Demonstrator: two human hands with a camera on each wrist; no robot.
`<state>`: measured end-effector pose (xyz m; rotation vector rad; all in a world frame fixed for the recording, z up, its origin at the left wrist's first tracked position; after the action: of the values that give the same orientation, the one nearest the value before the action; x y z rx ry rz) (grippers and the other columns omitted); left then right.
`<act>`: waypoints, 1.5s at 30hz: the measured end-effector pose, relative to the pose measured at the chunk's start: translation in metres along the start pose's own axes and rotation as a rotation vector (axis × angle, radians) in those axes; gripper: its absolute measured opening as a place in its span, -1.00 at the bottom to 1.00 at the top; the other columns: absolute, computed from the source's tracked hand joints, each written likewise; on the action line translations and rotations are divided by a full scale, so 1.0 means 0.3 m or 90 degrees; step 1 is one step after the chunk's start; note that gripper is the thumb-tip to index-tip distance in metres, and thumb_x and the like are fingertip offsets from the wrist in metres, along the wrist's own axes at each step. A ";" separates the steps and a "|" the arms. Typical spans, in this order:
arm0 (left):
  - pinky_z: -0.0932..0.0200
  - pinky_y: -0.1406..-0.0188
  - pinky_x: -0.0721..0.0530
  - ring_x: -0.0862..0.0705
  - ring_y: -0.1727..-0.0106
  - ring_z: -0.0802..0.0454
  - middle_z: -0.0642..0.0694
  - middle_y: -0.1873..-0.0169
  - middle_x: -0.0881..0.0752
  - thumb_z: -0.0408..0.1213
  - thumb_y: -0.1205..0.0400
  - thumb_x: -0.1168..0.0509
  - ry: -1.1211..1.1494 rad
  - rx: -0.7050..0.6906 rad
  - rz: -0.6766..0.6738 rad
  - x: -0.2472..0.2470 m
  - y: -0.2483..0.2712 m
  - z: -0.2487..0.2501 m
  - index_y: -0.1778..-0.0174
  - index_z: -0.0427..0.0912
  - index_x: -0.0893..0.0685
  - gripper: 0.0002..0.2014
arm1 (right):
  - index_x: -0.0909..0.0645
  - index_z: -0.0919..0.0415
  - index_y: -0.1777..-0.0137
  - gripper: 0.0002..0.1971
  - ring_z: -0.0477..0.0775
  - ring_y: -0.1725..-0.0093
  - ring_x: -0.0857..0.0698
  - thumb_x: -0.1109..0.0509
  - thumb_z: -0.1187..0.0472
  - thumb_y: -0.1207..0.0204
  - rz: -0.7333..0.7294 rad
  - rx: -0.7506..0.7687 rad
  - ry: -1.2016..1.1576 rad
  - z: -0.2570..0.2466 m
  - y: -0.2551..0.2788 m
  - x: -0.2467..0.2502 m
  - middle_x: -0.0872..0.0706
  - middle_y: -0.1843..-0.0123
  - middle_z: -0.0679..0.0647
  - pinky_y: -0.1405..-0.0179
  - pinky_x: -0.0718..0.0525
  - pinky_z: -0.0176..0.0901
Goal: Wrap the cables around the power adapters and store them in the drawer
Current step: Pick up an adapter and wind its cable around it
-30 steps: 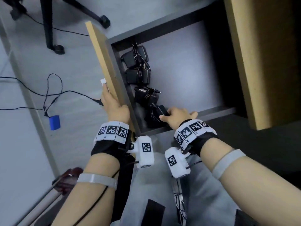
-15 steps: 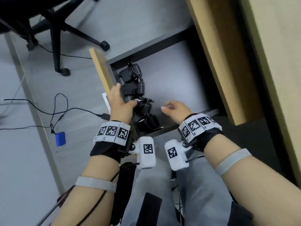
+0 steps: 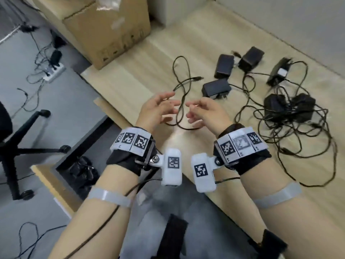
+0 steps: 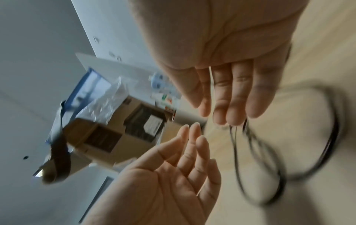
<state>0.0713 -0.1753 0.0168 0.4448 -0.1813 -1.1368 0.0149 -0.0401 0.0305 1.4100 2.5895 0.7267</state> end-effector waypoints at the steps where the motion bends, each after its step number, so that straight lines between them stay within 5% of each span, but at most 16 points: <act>1: 0.28 0.23 -0.55 -0.65 0.27 0.18 0.07 0.18 -0.74 -0.46 -0.63 -0.17 -0.012 -0.001 -0.028 -0.080 -0.012 0.013 0.02 0.03 -0.58 -0.75 | -0.57 0.20 -0.07 -0.86 -0.05 0.37 -0.56 -0.18 0.31 -0.63 0.028 0.002 0.004 0.007 0.014 0.078 -0.61 0.33 0.03 0.39 -0.52 -0.29; 6: 0.25 0.18 -0.55 -0.65 0.19 0.16 0.03 0.14 -0.72 -0.49 -0.60 -0.19 -0.098 -0.021 -0.159 -0.421 -0.048 0.049 -0.10 -0.06 -0.59 -0.73 | -0.55 0.12 0.07 -0.83 -0.14 0.45 -0.56 -0.17 0.36 -0.61 0.147 0.003 -0.017 0.066 0.084 0.401 -0.60 0.34 0.04 0.49 -0.51 -0.41; 12: 0.16 -0.20 -0.58 -0.59 -0.18 0.07 -0.02 -0.09 -0.64 -0.62 -0.53 -0.24 -0.253 -0.103 -0.108 -0.517 -0.182 0.039 -0.15 -0.09 -0.59 -0.61 | -0.58 0.26 -0.06 -0.81 -0.06 0.36 -0.55 -0.16 0.41 -0.59 0.186 0.002 -0.067 0.108 0.073 0.539 -0.59 0.32 0.05 0.52 -0.53 -0.47; 17: 0.00 -0.31 -0.54 -0.54 -0.34 -0.14 -0.13 -0.39 -0.50 -0.51 -0.48 -0.31 -0.546 -0.057 0.023 -0.474 -0.343 0.017 -0.38 -0.07 -0.47 -0.46 | -0.59 0.21 0.00 -0.83 -0.04 0.28 -0.61 -0.24 0.43 -0.53 0.222 -0.009 -0.112 0.119 0.004 0.525 -0.63 0.28 0.06 0.19 -0.67 -0.26; 25: 0.06 -0.23 -0.56 -0.60 -0.27 -0.16 -0.18 -0.26 -0.64 -0.40 -0.34 -0.51 -0.692 -0.047 -0.041 -0.444 -0.399 -0.024 -0.45 -0.14 -0.40 -0.26 | -0.59 0.34 -0.14 -0.79 -0.01 0.22 -0.64 -0.27 0.39 -0.53 0.235 -0.054 -0.114 0.149 -0.085 0.460 -0.60 0.30 0.02 -0.16 -0.64 -0.06; 29: 0.14 -0.09 -0.55 -0.65 -0.05 -0.07 -0.12 -0.13 -0.67 -0.39 -0.33 -0.52 -0.587 0.012 -0.077 -0.452 -0.395 0.003 -0.41 -0.10 -0.45 -0.29 | -0.57 0.23 -0.16 -0.78 0.07 0.06 -0.67 -0.29 0.34 -0.52 0.232 -0.085 -0.087 0.128 -0.118 0.428 -0.61 0.26 -0.02 -0.28 -0.62 0.08; 33: 0.10 0.13 -0.68 -0.70 0.16 -0.01 -0.10 0.07 -0.70 -0.48 -0.36 -0.50 -0.258 0.061 -0.169 -0.517 -0.356 0.101 -0.37 -0.16 -0.45 -0.34 | -0.47 0.28 -0.37 -0.62 0.23 -0.22 -0.63 -0.26 0.18 -0.58 0.251 -0.082 -0.042 0.062 -0.110 0.431 -0.63 0.01 0.09 -0.37 -0.52 0.17; 35: 0.10 0.19 -0.72 -0.68 0.21 0.04 -0.10 0.05 -0.68 -0.59 -0.49 -0.36 -0.126 0.066 -0.237 -0.568 -0.318 0.167 -0.48 0.02 -0.31 -0.29 | -0.48 0.32 -0.35 -0.60 0.24 -0.16 -0.65 -0.15 0.08 -0.65 0.251 -0.070 -0.015 0.014 -0.085 0.460 -0.64 -0.14 0.30 -0.28 -0.58 0.10; 37: -0.03 0.13 -0.75 -0.68 0.18 -0.01 -0.12 0.12 -0.66 -0.66 -0.52 -0.28 -0.045 0.030 -0.300 -0.615 -0.276 0.237 -0.51 0.18 -0.23 -0.20 | -0.49 0.26 -0.34 -0.59 0.11 -0.02 -0.65 -0.03 0.02 -0.69 0.222 -0.057 -0.066 -0.038 -0.044 0.494 -0.65 -0.18 0.33 0.03 -0.66 -0.18; 39: -0.13 0.09 -0.75 -0.66 0.08 -0.10 -0.19 0.05 -0.59 -0.69 -0.52 -0.25 -0.005 -0.015 -0.351 -0.659 -0.244 0.303 -0.46 0.20 -0.29 -0.22 | -0.49 0.26 -0.31 -0.54 0.10 0.11 -0.69 0.04 -0.05 -0.70 0.196 -0.050 -0.145 -0.090 0.007 0.540 -0.74 0.01 0.25 0.22 -0.68 -0.37; 42: -0.15 0.12 -0.77 -0.65 0.00 -0.17 -0.23 -0.06 -0.49 -0.69 -0.52 -0.24 0.053 -0.042 -0.392 -0.729 -0.194 0.390 -0.30 0.13 -0.42 -0.37 | -0.52 0.20 -0.15 -0.56 0.11 0.25 -0.75 0.00 -0.13 -0.66 0.213 -0.028 -0.139 -0.158 0.083 0.621 -0.72 0.45 0.07 -0.05 -0.67 -0.14; 45: -0.16 0.11 -0.77 -0.65 -0.12 -0.26 -0.22 -0.09 -0.50 -0.67 -0.52 -0.27 0.097 -0.047 -0.430 -0.798 -0.146 0.451 -0.22 0.09 -0.42 -0.44 | -0.53 0.20 0.09 -0.66 -0.05 0.62 -0.52 -0.12 -0.06 -0.65 0.283 0.028 -0.183 -0.223 0.161 0.701 -0.40 0.69 -0.07 0.31 -0.66 -0.16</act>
<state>-0.1142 -0.0075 0.1396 0.5424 0.1596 -1.7552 -0.0877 0.1292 0.1392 1.9693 2.1099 0.4645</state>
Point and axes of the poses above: each hand's wrist, its own y-axis away from the middle knuckle, its own x-axis out of the back of the hand, z = x × y, the point moved 2 cm from there along -y, towards the middle knuckle
